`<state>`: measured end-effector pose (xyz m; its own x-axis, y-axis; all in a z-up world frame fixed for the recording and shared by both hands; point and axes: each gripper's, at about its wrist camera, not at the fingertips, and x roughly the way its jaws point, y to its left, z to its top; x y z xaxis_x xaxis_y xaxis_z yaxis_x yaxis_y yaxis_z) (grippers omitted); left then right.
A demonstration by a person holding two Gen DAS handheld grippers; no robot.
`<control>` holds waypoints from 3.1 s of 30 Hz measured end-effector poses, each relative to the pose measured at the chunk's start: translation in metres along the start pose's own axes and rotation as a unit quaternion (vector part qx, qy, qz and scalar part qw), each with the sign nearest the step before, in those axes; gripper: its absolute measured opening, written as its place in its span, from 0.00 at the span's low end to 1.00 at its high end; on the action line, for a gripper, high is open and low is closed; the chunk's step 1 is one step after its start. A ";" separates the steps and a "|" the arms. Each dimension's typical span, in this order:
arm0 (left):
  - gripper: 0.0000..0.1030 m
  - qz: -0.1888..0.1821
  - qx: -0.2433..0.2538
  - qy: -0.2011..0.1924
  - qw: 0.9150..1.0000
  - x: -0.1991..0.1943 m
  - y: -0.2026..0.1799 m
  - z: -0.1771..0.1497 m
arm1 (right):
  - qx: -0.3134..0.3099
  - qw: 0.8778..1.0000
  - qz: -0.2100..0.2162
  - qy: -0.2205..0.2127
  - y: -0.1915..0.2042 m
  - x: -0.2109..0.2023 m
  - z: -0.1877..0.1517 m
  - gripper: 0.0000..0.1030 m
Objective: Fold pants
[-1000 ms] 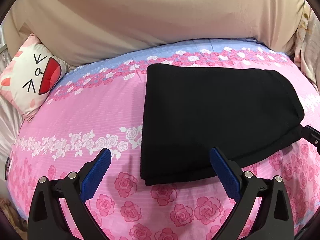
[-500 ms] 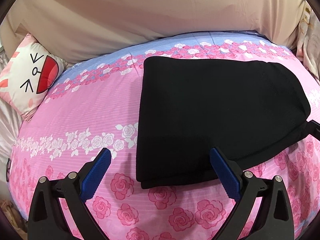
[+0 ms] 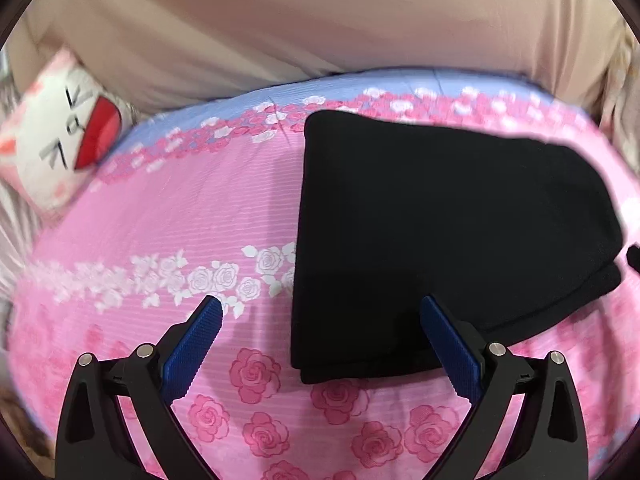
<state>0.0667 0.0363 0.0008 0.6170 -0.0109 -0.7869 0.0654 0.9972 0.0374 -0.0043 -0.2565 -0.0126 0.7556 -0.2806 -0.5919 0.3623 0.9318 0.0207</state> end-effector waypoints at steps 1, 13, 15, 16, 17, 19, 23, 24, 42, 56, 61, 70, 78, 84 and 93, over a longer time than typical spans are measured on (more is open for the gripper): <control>0.95 -0.030 -0.019 0.004 0.999 0.000 0.009 0.001 | 0.002 1.000 -0.001 -0.003 -0.004 -0.001 0.002 0.68; 0.95 -0.248 -0.184 0.115 0.944 0.066 0.071 0.016 | 0.188 0.956 0.184 0.128 -0.066 0.074 0.003 0.79; 0.95 -0.244 -0.170 0.120 0.947 0.072 0.064 0.023 | 0.198 0.951 0.206 0.119 -0.065 0.081 0.005 0.85; 0.95 -0.236 -0.154 0.120 0.952 0.073 0.059 0.027 | 0.199 0.949 0.211 0.123 -0.063 0.085 0.007 0.85; 0.95 -0.235 -0.146 0.122 0.953 0.075 0.055 0.030 | 0.199 0.948 0.217 0.123 -0.062 0.087 0.009 0.85; 0.95 -0.230 -0.131 0.123 0.956 0.080 0.047 0.037 | 0.200 0.943 0.234 0.126 -0.059 0.096 0.014 0.85; 0.94 -0.233 -0.098 0.118 0.960 0.094 0.032 0.052 | 0.181 0.944 0.244 0.128 -0.044 0.108 0.024 0.86; 0.94 -0.231 -0.089 0.117 0.962 0.099 0.028 0.057 | 0.174 0.946 0.244 0.126 -0.039 0.112 0.028 0.86; 0.42 -0.248 -0.052 0.111 0.961 0.024 0.034 0.045 | 0.141 0.951 0.256 0.099 -0.017 0.022 0.023 0.32; 0.89 -0.169 -0.058 0.129 0.975 0.009 0.023 -0.046 | 0.146 0.961 0.190 0.138 -0.031 -0.005 -0.057 0.71; 0.89 -0.185 -0.070 0.133 0.971 0.007 0.023 -0.054 | 0.159 0.954 0.213 0.142 -0.033 -0.007 -0.069 0.72; 0.66 -0.191 -0.039 0.120 0.973 -0.003 0.007 -0.057 | 0.189 0.942 0.241 0.135 -0.034 -0.006 -0.074 0.38; 0.45 -0.183 -0.018 0.103 0.978 -0.020 0.007 -0.052 | 0.164 0.944 0.260 0.116 -0.019 -0.032 -0.057 0.33; 0.44 -0.192 -0.007 0.110 0.975 -0.037 0.008 -0.061 | 0.155 0.947 0.245 0.134 -0.017 -0.041 -0.064 0.32; 0.59 -0.173 -0.018 0.125 0.977 -0.018 0.005 -0.069 | 0.183 0.944 0.232 0.148 -0.034 -0.015 -0.087 0.52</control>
<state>0.0013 0.0467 -0.0274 0.3524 -0.3340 -0.8743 0.2053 0.9390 -0.2760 -0.0756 -0.2640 -0.0741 0.7132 0.2648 -0.6490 0.2348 0.7822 0.5771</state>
